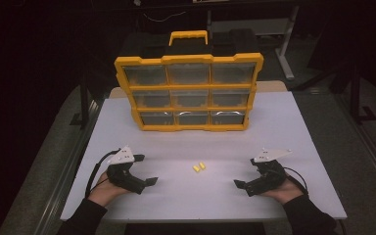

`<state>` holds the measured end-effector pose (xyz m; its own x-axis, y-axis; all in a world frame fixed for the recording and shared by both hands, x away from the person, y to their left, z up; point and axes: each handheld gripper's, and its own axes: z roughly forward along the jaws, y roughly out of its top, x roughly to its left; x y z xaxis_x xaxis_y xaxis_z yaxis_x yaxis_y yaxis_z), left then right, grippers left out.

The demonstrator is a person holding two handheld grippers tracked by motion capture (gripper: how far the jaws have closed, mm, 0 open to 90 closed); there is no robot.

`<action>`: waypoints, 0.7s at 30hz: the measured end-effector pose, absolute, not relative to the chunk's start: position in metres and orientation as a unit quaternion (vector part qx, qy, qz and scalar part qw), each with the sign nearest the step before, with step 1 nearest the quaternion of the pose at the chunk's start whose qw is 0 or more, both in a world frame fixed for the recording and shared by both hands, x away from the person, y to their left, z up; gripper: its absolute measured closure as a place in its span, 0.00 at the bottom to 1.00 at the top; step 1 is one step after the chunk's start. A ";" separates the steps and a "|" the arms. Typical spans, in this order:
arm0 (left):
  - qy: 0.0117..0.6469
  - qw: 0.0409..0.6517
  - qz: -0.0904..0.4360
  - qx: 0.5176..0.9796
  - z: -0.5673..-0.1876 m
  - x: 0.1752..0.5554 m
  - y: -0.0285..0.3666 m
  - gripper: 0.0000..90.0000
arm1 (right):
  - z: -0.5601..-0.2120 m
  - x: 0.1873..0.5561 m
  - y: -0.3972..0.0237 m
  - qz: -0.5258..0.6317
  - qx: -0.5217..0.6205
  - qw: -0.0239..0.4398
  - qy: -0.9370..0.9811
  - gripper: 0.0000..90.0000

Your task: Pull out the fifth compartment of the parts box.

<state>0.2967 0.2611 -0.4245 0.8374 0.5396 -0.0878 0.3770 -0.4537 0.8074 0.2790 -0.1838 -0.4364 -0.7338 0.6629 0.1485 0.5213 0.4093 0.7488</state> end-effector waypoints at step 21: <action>0.267 0.446 0.083 0.850 -0.424 0.303 0.253 0.00 | -0.437 0.281 -0.183 0.413 0.347 0.088 0.837 0.00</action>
<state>0.3025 0.2527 -0.4244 0.8432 0.5287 -0.0974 0.3809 -0.4597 0.8022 0.2808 -0.1834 -0.4371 -0.7430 0.6547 0.1386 0.5087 0.4180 0.7526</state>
